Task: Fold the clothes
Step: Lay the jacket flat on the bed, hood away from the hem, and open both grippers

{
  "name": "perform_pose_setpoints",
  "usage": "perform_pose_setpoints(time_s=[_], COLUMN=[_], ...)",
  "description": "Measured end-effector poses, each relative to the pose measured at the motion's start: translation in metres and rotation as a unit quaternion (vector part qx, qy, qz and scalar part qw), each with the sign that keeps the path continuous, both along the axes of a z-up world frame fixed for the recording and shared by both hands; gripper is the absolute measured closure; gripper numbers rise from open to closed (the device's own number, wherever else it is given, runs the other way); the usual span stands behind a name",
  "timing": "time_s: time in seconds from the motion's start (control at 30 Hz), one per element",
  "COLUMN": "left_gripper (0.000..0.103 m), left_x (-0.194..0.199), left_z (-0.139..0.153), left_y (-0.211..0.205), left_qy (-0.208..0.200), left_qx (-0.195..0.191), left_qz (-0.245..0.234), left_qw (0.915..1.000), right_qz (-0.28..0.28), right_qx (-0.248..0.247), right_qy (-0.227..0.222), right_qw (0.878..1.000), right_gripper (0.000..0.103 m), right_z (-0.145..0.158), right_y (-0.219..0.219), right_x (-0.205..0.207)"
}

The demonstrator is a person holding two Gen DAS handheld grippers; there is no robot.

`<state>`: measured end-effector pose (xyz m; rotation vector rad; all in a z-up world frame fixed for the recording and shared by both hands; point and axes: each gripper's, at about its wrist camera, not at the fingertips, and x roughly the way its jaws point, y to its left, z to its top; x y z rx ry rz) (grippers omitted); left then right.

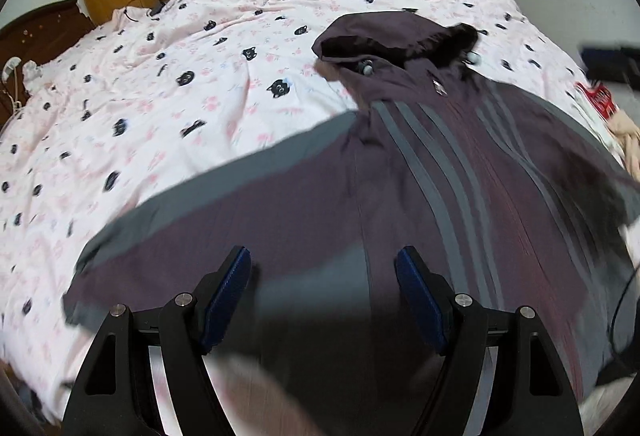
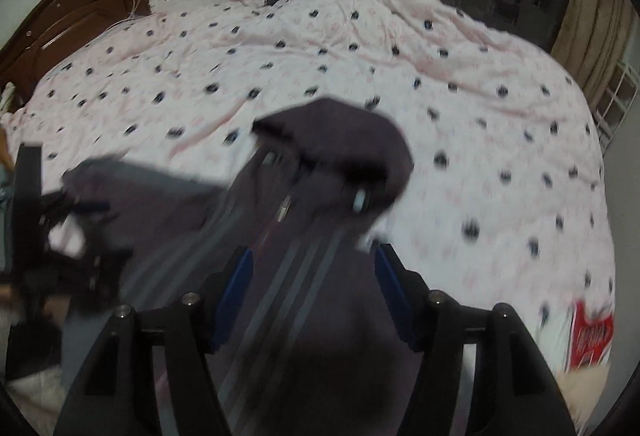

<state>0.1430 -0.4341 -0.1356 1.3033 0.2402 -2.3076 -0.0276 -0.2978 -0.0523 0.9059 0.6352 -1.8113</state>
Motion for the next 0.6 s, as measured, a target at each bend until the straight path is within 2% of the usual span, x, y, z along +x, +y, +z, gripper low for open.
perform_pose_setpoints(time_s=[0.17,0.33,0.43,0.6], left_gripper=[0.032,0.032,0.032,0.032], left_x=[0.051,0.093,0.107,0.119], left_z=[0.013,0.012,0.006,-0.009], left_y=[0.039,0.093,0.117,0.138], left_qy=[0.011,0.001,-0.002,0.002], left_qx=[-0.007,-0.068,-0.092,-0.100], left_qz=[0.019,0.017,0.009,0.008], left_qw=[0.9997,0.9976,0.9957,0.9949], right_qz=[-0.004,-0.009,-0.018,-0.043], right_qx=[0.016,0.019,0.011,-0.008], right_qy=[-0.006,-0.003,-0.013,-0.024], right_qw=[1.000,1.000,1.000,0.999], right_gripper=[0.038,0.038,0.038,0.038], right_z=[-0.027,-0.050,-0.061,-0.069], right_y=[0.077,0.123,0.145,0.172], right_x=[0.069,0.111,0.126,0.137])
